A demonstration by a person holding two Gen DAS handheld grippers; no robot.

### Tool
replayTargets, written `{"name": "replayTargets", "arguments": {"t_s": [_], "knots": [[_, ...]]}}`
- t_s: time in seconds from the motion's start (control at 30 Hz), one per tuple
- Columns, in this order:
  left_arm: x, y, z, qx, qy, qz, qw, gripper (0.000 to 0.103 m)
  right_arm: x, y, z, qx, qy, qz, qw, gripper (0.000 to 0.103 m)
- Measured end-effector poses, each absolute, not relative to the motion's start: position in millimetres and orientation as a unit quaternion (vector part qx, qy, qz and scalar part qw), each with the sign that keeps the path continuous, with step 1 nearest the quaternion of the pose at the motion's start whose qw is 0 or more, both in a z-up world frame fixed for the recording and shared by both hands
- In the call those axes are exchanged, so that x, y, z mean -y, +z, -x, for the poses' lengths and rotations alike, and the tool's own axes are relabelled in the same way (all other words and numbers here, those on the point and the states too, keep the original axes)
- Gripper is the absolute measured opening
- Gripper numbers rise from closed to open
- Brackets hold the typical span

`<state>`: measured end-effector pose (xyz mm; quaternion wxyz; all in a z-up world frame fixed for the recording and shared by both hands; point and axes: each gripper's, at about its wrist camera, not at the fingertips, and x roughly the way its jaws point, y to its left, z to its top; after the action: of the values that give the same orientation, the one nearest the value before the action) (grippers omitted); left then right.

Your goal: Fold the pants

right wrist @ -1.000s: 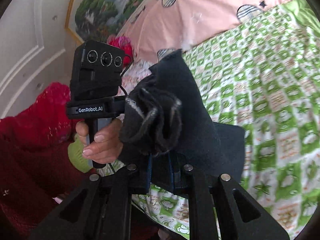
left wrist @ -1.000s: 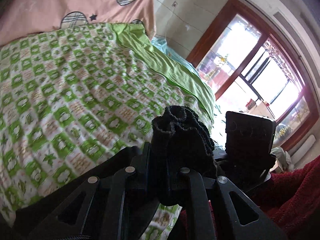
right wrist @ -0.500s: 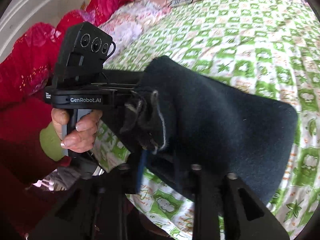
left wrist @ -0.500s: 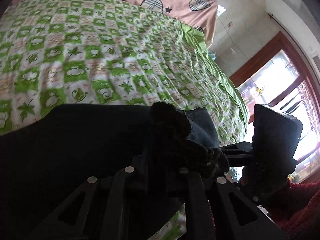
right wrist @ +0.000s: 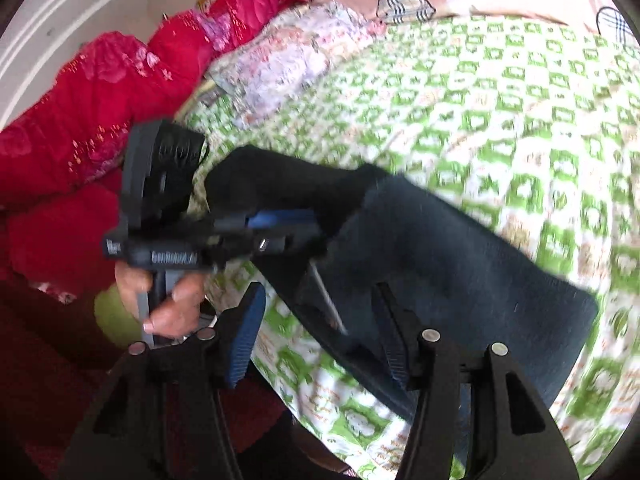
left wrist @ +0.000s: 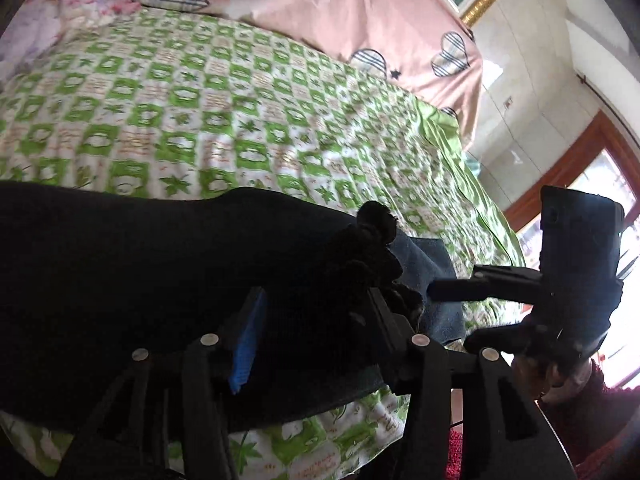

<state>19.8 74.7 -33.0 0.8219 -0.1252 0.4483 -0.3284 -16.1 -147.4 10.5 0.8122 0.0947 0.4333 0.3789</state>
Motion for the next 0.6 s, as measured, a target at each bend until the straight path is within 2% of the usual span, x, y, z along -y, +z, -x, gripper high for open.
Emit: {"name": "replayTargets", "arguments": {"t_s": [0.23, 0.6], "knots": [[-115.2, -26.3, -1.8, -0.445, -0.246, 0.168, 0.844, 0.055, 126.4, 26.7, -10.1, -0.426, 0.381, -0.081, 0.817, 0.057], [-217.6, -11.8, 25.4, -0.414, -0.085, 0.258, 0.869, 0.061, 17.9, 25.8, -67.7, -0.468, 0.430, 0.002, 0.772, 0.061]]}}
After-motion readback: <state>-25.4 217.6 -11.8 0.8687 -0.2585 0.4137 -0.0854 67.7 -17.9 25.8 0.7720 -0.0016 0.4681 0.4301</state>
